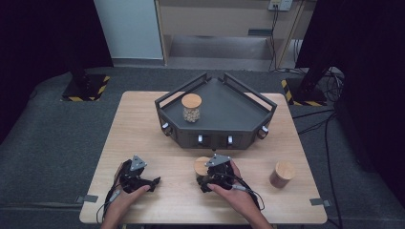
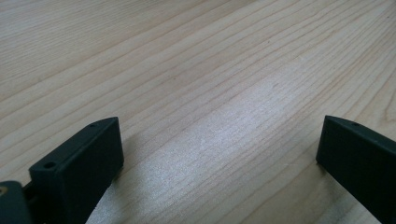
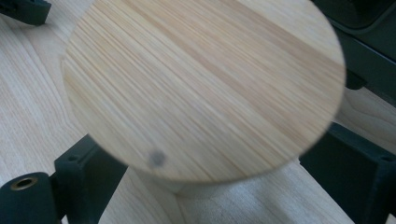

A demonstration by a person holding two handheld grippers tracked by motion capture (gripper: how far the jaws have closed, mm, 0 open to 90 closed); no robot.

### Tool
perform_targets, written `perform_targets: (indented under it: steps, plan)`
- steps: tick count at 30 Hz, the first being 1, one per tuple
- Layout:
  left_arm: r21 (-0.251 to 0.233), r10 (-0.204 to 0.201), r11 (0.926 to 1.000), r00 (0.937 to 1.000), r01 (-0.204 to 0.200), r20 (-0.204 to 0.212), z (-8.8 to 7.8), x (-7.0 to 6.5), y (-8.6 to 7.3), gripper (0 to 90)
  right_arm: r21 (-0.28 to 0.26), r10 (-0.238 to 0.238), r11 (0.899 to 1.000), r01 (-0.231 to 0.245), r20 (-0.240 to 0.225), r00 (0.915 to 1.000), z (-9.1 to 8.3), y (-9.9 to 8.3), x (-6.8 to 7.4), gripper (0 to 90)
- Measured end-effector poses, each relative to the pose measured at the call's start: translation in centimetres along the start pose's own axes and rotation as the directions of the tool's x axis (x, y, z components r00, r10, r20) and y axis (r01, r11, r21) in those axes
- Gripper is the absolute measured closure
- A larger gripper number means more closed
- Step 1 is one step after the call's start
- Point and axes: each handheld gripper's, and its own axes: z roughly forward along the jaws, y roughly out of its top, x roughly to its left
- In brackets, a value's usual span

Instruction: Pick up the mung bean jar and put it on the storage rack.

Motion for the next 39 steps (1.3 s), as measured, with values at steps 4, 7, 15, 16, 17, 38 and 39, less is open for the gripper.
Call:
perform_targets:
  steps: [4, 7, 15, 16, 17, 38, 39]
  plan:
    - [0.0, 0.0, 1.0, 1.0, 0.0, 0.0, 0.0, 0.0, 0.0, 0.0, -0.014, 0.0, 1.0, 0.0, 0.004, 1.0, 0.2, 0.3, 0.4, 15.4]
    - [0.0, 0.001, 1.0, 1.0, -0.001, 0.0, 0.0, 0.0, 0.0, 0.0, -0.01, 0.0, 1.0, 0.0, 0.011, 0.9999, 0.4, 0.6, 0.6, 18.8]
    - [0.0, 0.0, 1.0, 1.0, 0.0, 0.0, 0.0, 0.0, 0.0, 0.0, -0.009, 0.008, 1.0, -0.008, 0.0, 1.0, 0.2, 0.8, 0.7, 25.4]
    - [0.0, 0.0, 1.0, 1.0, 0.0, 0.0, 0.0, 0.0, 0.0, 0.0, -0.008, 0.008, 1.0, -0.008, 0.001, 1.0, 0.2, 0.8, 0.7, 25.4]
    - [0.0, 0.0, 1.0, 1.0, 0.0, 0.0, 0.0, 0.0, 0.0, 0.0, -0.008, 0.002, 1.0, -0.002, 0.005, 1.0, 0.2, 0.8, 0.8, 25.4]
    - [0.001, 0.0, 1.0, 1.0, 0.0, 0.0, 0.0, 0.0, 0.0, 0.0, -0.015, -0.012, 1.0, 0.013, 0.061, 0.9981, -3.5, 1.2, -0.3, 25.4]
    - [0.0, 0.0, 1.0, 1.0, 0.0, 0.0, 0.0, 0.0, 0.0, 0.0, -0.015, -0.012, 1.0, 0.013, 0.062, 0.998, -3.6, 1.3, -0.4, 25.4]
